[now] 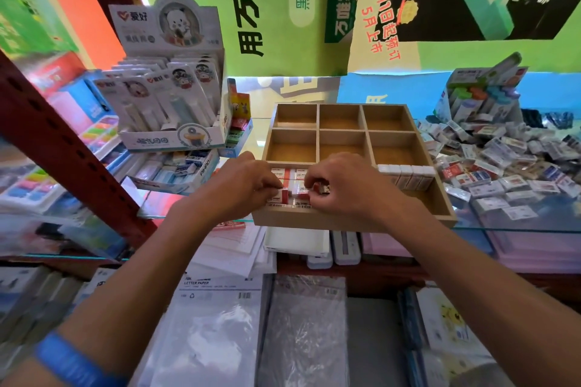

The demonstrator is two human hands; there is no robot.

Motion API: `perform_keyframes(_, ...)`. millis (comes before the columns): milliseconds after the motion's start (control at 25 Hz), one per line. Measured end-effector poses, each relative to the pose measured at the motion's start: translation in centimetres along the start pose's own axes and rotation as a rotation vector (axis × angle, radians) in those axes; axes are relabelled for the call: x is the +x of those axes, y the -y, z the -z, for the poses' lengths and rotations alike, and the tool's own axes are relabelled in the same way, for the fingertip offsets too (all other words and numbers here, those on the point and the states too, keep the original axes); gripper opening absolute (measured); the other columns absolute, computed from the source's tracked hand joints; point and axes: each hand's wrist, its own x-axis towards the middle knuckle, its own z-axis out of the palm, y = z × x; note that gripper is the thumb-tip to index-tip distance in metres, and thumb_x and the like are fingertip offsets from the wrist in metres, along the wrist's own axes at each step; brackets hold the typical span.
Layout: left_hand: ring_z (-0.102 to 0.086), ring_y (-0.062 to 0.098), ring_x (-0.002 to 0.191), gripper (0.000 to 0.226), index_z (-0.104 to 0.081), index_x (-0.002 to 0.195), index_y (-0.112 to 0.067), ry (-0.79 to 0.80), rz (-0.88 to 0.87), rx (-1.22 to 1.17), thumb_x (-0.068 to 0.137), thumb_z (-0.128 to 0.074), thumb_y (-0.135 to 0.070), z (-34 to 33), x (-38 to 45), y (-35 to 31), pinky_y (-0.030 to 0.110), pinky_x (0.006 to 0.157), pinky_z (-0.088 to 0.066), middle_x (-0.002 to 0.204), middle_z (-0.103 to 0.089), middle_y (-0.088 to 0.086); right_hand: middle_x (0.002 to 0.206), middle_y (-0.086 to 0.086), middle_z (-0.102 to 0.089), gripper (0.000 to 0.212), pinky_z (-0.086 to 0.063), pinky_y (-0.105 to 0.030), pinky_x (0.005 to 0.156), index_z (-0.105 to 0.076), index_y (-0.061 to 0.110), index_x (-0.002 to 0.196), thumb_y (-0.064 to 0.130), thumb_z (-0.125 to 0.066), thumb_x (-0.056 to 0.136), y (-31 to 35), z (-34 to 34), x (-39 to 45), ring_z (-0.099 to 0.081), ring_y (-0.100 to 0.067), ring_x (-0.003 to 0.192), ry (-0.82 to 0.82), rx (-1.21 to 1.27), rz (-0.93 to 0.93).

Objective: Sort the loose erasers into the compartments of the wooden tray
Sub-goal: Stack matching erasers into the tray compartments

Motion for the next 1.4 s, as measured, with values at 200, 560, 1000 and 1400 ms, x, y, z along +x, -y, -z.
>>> perform_keyframes(200, -0.048, 0.01, 0.092, 0.023, -0.074, 0.114, -0.021, -0.079, -0.039, -0.047, 0.094, -0.064, -0.016, -0.8, -0.2, -0.1, 0.027, 0.076, -0.04, 0.106, -0.067, 0.001, 0.101, 0.003, -0.07, 0.021, -0.05, -0.026, 0.076, -0.07, 0.02, 0.104, 0.035, -0.064, 0.091, 0.8, 0.2, 1.0, -0.059, -0.012, 0.088, 0.087, -0.062, 0.033)
perform_keyframes(560, -0.042, 0.015, 0.108, 0.03, -0.07, 0.121, -0.033, 0.04, 0.048, -0.073, 0.091, -0.068, -0.033, -0.4, -0.4, 0.6, 0.037, 0.088, -0.043, 0.118, -0.057, -0.003, 0.092, 0.008, -0.062, 0.016, -0.04, -0.019, 0.069, -0.073, 0.02, 0.101, 0.031, -0.068, 0.09, 0.9, 1.0, 1.9, -0.055, -0.009, 0.088, 0.227, -0.081, 0.02)
perform_keyframes(1000, -0.04, 0.011, 0.11, 0.034, -0.065, 0.128, -0.029, 0.181, -0.045, -0.126, 0.094, -0.064, -0.027, 0.1, -0.1, 1.6, 0.032, 0.092, -0.042, 0.121, -0.053, -0.006, 0.092, 0.01, -0.069, 0.015, -0.049, -0.006, 0.067, -0.075, 0.015, 0.1, 0.022, -0.073, 0.087, -1.2, 0.3, 0.0, -0.065, -0.006, 0.085, -0.012, 0.284, -0.088)
perform_keyframes(1400, -0.055, 0.004, 0.089, 0.026, -0.074, 0.112, -0.022, -0.02, 0.022, -0.403, 0.088, -0.071, -0.012, -1.7, -0.3, 1.8, 0.015, 0.071, -0.041, 0.099, -0.06, -0.013, 0.098, 0.006, -0.07, 0.018, -0.053, -0.01, 0.069, -0.073, 0.015, 0.104, 0.025, -0.072, 0.089, -1.4, -0.5, -0.5, -0.066, -0.008, 0.093, -0.112, 0.427, -0.163)
